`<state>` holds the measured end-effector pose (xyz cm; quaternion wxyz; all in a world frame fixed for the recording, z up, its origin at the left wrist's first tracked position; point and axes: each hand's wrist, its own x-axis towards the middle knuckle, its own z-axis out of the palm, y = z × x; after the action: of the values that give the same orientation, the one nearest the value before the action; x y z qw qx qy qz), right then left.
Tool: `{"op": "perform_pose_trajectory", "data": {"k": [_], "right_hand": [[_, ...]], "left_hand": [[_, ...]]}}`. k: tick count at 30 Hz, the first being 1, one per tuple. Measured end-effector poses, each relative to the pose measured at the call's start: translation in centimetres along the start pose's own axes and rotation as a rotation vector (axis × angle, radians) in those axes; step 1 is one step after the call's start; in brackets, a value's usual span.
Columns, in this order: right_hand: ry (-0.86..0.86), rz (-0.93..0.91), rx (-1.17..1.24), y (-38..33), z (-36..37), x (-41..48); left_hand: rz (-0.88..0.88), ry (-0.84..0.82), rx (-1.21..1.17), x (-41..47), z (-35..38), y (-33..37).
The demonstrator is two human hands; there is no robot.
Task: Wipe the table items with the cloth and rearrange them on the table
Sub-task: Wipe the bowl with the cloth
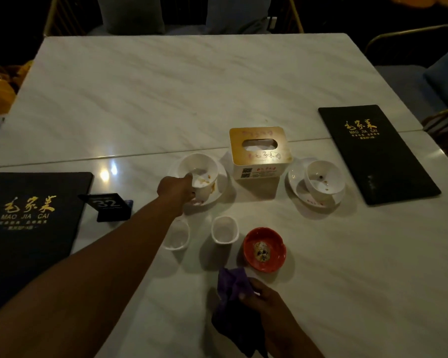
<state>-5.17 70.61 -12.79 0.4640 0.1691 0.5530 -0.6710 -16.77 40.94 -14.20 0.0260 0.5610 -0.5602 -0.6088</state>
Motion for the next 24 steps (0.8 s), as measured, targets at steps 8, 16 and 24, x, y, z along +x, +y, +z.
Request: {"op": "perform_pose_trajectory", "data": {"k": [8, 16, 24], "right_hand": [[0.003, -0.032, -0.03, -0.8, 0.6, -0.6], [-0.088, -0.027, 0.098, -3.3, 1.7, -2.4], [-0.09, -0.141, 0.13, -7.5, 4.6, -6.4]], "left_hand": [[0.118, 0.067, 0.311, 0.7, 0.7, 0.2], [0.122, -0.084, -0.109, -2.7, -1.3, 0.6], [0.232, -0.397, -0.257, -10.4, -6.0, 0.3]]}}
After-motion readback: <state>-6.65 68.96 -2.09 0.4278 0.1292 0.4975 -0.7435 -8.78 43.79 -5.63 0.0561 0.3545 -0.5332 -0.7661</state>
